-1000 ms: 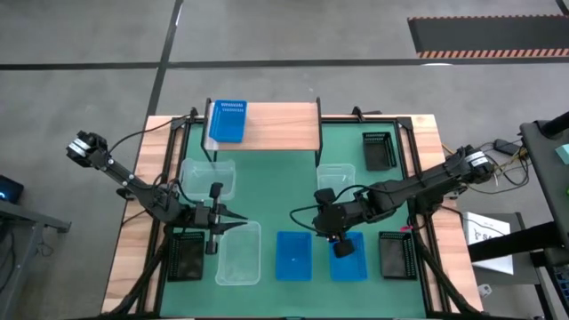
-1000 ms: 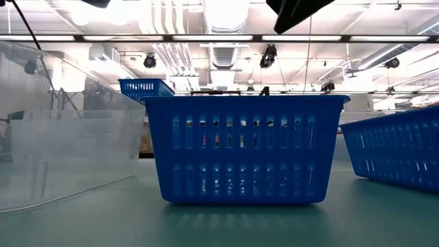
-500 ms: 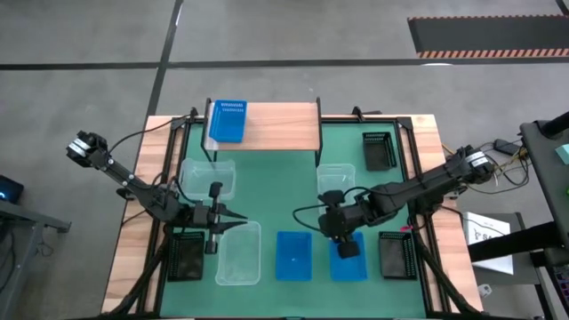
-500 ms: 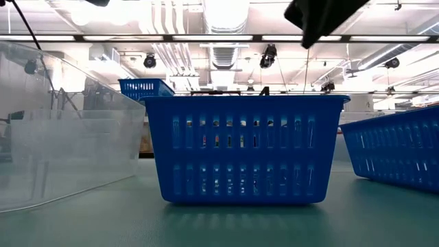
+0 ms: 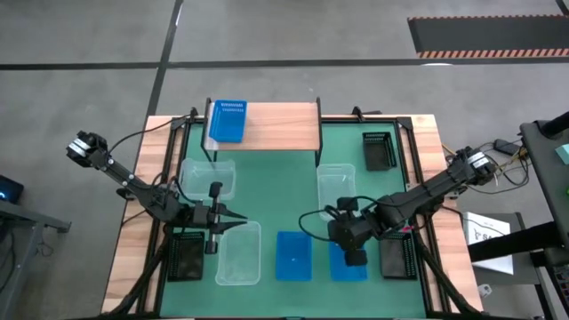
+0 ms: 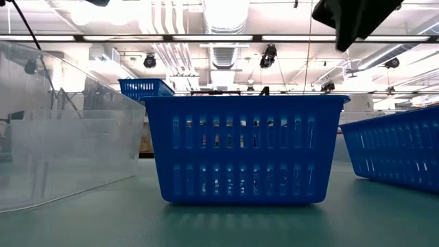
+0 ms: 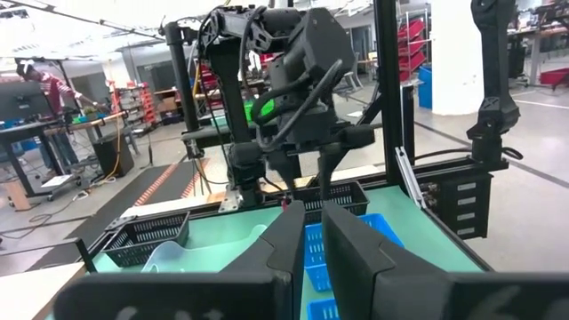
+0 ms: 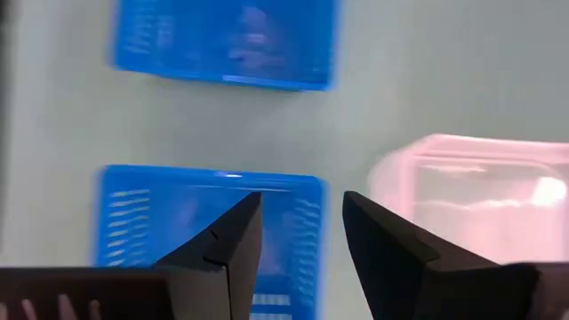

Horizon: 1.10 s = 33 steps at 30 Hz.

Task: Stack baskets on shelf by color
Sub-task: Put the top right transparent bin on the shelf

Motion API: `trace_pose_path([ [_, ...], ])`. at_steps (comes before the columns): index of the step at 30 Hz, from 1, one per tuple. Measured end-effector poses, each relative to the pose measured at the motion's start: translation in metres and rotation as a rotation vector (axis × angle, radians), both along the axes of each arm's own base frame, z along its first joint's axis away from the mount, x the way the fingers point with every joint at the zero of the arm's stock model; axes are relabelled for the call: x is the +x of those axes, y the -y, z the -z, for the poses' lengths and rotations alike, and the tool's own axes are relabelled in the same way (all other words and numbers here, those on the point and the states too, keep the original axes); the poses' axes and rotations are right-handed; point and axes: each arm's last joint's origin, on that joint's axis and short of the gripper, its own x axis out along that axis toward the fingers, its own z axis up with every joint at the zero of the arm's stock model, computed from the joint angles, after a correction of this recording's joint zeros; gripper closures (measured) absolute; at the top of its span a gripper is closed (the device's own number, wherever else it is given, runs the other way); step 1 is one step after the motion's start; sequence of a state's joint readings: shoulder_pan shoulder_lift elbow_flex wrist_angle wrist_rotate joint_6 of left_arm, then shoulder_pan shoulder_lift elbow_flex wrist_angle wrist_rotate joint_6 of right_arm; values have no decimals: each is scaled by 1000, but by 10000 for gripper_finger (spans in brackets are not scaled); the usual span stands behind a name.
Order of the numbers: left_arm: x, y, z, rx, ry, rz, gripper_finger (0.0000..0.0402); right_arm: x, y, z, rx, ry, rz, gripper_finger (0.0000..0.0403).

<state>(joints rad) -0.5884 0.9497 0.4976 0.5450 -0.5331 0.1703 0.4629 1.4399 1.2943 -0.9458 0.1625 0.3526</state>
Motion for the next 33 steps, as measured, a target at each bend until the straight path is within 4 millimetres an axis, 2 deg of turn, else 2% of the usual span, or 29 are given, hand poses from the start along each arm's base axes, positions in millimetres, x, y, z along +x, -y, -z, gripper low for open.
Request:
trace_pose_path([
  [5,0,0,-2,29,21,-4,375,0,10,14,-102,-1,37,232],
  [12,-3,-2,-11,95,86,-18,375,2,33,43,-112,-41,83,229],
  [21,-11,-7,-24,175,145,-40,375,2,57,79,-70,-64,58,235],
  [26,-19,-14,-32,168,179,-77,375,0,60,89,-83,-49,16,277],
  [33,-28,-20,-36,141,203,-105,375,2,60,87,-83,-42,-12,385],
])
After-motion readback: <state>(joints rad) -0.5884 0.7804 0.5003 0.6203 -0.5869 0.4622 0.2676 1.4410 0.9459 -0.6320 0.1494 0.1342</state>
